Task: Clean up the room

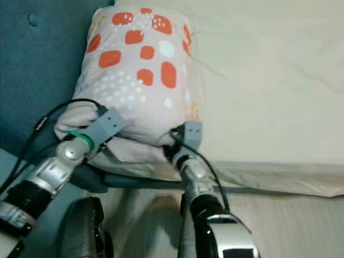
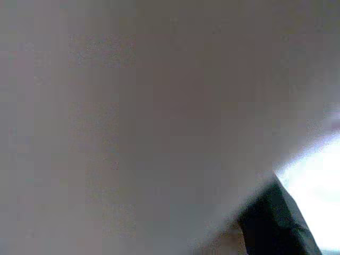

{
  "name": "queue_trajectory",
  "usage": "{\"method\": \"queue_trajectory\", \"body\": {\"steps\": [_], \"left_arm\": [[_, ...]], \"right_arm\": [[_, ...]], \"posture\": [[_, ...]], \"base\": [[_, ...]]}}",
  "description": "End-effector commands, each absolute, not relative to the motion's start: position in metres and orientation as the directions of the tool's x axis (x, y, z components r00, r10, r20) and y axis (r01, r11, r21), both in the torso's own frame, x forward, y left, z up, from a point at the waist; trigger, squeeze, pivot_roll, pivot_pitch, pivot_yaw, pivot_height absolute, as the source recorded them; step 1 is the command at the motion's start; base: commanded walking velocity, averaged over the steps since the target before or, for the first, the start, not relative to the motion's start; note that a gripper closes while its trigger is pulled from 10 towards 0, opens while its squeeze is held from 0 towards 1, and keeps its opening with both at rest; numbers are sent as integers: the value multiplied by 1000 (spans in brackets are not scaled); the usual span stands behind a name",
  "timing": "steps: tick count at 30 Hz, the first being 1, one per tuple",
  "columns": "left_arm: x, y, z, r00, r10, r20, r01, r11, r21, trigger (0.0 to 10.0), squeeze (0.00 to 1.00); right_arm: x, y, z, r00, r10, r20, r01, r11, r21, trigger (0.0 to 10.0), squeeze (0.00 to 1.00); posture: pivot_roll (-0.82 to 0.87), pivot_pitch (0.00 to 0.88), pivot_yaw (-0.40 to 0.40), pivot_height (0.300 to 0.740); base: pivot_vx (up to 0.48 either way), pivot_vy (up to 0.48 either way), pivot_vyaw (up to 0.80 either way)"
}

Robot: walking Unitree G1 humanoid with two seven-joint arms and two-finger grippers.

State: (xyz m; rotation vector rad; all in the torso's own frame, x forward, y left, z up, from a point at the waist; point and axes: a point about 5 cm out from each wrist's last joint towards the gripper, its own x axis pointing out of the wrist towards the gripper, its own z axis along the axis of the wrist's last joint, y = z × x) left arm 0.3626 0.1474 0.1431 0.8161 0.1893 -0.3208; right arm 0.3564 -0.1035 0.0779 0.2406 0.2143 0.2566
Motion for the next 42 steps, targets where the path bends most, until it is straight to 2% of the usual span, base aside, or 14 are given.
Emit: {"method": "queue_trajectory", "body": {"steps": [1, 5, 8, 11, 14, 15, 18, 21, 26, 29, 30, 34, 38, 42], "left_arm": [[356, 168, 131, 929, -171, -328, 355, 658, 664, 10000, 0], [355, 170, 131, 946, -154, -287, 315, 660, 682, 10000, 0], [346, 163, 128, 917, -220, -333, 392, 660, 641, 10000, 0], [328, 155, 124, 853, -355, -384, 521, 624, 582, 10000, 0], [324, 154, 129, 845, -396, -360, 536, 623, 570, 10000, 0], [322, 153, 133, 842, -418, -340, 538, 625, 565, 10000, 0], [315, 158, 169, 882, -454, -126, 427, 657, 621, 10000, 0], [306, 162, 181, 871, -482, -95, 423, 637, 645, 10000, 0], [290, 170, 187, 833, -531, -152, 499, 606, 619, 10000, 0], [262, 178, 185, 747, -612, -259, 635, 540, 553, 10000, 0], [262, 178, 185, 747, -612, -259, 635, 540, 553, 10000, 0], [246, 185, 158, 695, -621, -362, 710, 515, 480, 10000, 0], [246, 184, 153, 699, -622, -354, 709, 538, 456, 10000, 0], [236, 186, 185, 619, -735, -277, 778, 528, 339, 10000, 0]], "right_arm": [[340, -98, 54, 915, 328, -234, -245, 914, 323, 10000, 0], [329, -84, 49, 862, 470, -189, -378, 846, 376, 10000, 0], [323, -86, 42, 862, 463, -207, -369, 852, 371, 10000, 0], [313, -98, 30, 884, 402, -237, -303, 881, 364, 10000, 0], [307, -98, 29, 881, 429, -198, -341, 868, 362, 10000, 0], [303, -97, 30, 875, 453, -167, -374, 855, 359, 10000, 0], [283, -92, 40, 833, 553, 11, -520, 776, 358, 10000, 0], [277, -97, 44, 839, 543, 47, -525, 782, 337, 10000, 0], [272, -106, 48, 855, 515, 56, -506, 809, 298, 10000, 0], [258, -111, 45, 849, 528, 32, -516, 814, 268, 10000, 0], [258, -111, 45, 849, 528, 32, -516, 814, 268, 10000, 0], [243, -117, 38, 842, 539, -11, -517, 813, 270, 10000, 0], [239, -121, 37, 837, 546, -24, -521, 811, 266, 10000, 0], [220, -135, 35, 841, 539, -50, -516, 826, 228, 10000, 0]], "posture": [[8, 214, 111, 566], [4, 212, 111, 566], [-4, 207, 110, 566], [-11, 207, 104, 566], [-15, 205, 104, 566], [-15, 205, 104, 566], [-24, 196, 106, 566], [-24, 190, 103, 566], [-24, 178, 92, 566], [-19, 168, 77, 566], [-19, 168, 77, 566], [-24, 147, 59, 566], [-35, 134, 52, 566], [-28, 127, 43, 566]], "base": [[0, 0, 0], [0, 0, 0], [0, 0, 0], [0, 0, 0], [0, 0, 0], [0, 0, 0], [0, 0, 0], [0, 0, 0], [0, 0, 0], [0, 0, 0], [0, 0, 0], [0, 0, 0], [0, 0, 0], [0, 0, 0]]}}
